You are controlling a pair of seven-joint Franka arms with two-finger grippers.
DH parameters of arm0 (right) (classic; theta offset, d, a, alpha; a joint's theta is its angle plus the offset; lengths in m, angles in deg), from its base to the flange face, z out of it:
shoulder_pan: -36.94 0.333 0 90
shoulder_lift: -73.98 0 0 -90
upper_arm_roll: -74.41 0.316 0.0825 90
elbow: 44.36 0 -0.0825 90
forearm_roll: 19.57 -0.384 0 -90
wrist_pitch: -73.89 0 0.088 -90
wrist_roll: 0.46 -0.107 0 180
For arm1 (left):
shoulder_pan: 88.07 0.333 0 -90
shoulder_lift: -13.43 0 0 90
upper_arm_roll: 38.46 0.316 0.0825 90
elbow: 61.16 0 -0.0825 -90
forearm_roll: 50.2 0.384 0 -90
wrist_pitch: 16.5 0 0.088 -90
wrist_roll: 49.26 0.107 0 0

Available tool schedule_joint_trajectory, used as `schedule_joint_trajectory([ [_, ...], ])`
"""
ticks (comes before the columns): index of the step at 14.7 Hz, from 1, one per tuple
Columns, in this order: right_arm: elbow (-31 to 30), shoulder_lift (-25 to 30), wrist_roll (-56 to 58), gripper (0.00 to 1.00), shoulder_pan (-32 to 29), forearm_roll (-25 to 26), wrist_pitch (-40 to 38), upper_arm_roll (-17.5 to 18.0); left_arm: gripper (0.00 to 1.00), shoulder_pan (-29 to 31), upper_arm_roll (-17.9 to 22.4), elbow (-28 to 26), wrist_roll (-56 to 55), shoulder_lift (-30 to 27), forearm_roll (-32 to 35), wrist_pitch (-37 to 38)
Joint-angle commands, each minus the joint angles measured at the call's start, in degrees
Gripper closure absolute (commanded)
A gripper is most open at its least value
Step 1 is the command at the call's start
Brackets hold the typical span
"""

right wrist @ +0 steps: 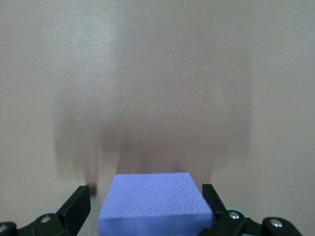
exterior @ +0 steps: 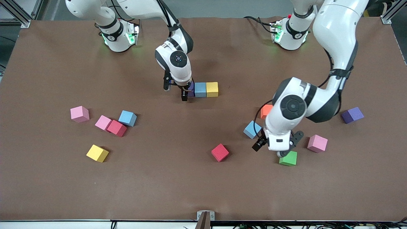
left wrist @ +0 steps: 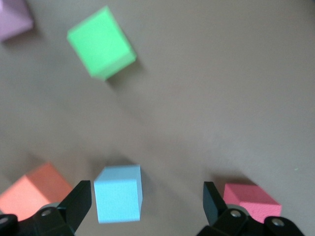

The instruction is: Arrange 11 blocks into digit 3

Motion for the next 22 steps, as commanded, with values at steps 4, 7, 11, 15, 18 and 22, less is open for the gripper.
schedule_joint_trajectory([
  [4, -1.05, 6.21, 1.59, 0.00, -1.47, -0.64, -4.79, 0.41, 0.00, 5.03, -0.30, 2.62, 21.19, -3.19, 0.66, 7.00],
  [7, -2.10, 8.67, 2.12, 0.00, -1.38, -0.64, -5.42, 0.41, 0.00, 9.24, -0.73, 7.00, 27.82, -5.04, 0.48, 16.49],
  [11, -2.64, 11.57, 5.09, 0.00, -1.47, -0.64, -6.81, 0.41, 0.00, 10.66, 1.63, 8.78, 37.73, -12.23, 2.76, 22.41],
  [15, -0.62, 14.38, 21.39, 0.00, -4.88, -0.64, -15.76, 0.41, 0.00, 13.91, 2.43, 8.95, 45.56, -18.13, 0.06, 23.21],
  [18, 0.17, 15.70, 39.95, 0.00, -9.54, -0.46, -21.57, 0.33, 0.00, 17.24, 2.08, 8.95, 46.99, -21.04, -5.75, 26.36],
  [22, 0.79, 18.16, 65.60, 0.00, -18.23, 3.30, -24.66, 0.32, 0.00, 17.25, 1.99, 8.78, 48.92, -25.52, -5.58, 30.49],
])
